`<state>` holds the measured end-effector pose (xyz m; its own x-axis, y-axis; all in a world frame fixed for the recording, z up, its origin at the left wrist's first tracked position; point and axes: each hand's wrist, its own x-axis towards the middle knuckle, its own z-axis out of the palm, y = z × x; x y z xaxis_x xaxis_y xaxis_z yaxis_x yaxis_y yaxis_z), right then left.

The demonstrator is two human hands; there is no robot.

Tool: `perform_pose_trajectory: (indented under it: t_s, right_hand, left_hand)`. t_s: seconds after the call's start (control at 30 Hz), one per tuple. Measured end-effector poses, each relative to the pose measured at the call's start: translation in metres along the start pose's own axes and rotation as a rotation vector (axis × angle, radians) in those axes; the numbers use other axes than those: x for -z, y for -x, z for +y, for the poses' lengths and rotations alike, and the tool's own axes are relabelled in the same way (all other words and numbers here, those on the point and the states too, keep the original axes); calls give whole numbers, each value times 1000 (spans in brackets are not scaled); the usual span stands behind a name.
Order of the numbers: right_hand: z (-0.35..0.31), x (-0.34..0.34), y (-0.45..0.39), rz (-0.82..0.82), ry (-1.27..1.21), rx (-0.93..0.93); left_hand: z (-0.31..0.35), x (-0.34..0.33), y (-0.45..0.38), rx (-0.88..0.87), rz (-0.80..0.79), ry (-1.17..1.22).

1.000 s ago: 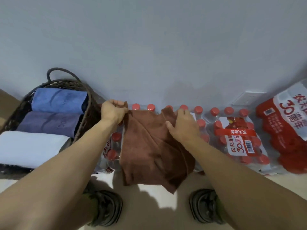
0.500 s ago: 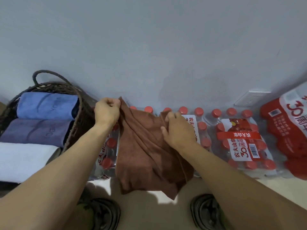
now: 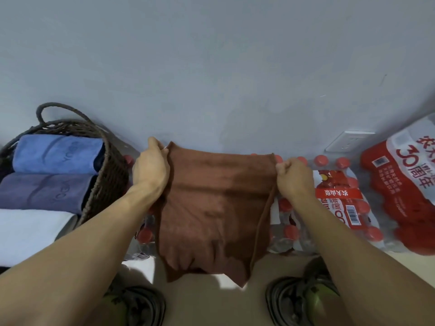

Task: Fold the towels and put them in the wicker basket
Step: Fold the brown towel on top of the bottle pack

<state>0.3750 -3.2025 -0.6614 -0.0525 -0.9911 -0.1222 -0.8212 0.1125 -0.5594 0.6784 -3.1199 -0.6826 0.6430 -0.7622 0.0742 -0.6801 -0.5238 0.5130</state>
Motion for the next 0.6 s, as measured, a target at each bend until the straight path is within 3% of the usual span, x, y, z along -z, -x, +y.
perform_pose_trajectory:
  t_s: [0.2,0.33,0.47,0.6]
  right_hand:
    - [9,-3,7,54,86,82]
    - [10,2,17,121,-57,32]
    - [-21,-1,49,230,-136,55]
    - [-50,-15,110,175,-211,108]
  left_hand:
    - [-4,6,3,19,-16,50]
    - [-5,21,14,34,-65,118]
    - [-2,44,53,64,24,210]
    - [2,55,116,125,146,200]
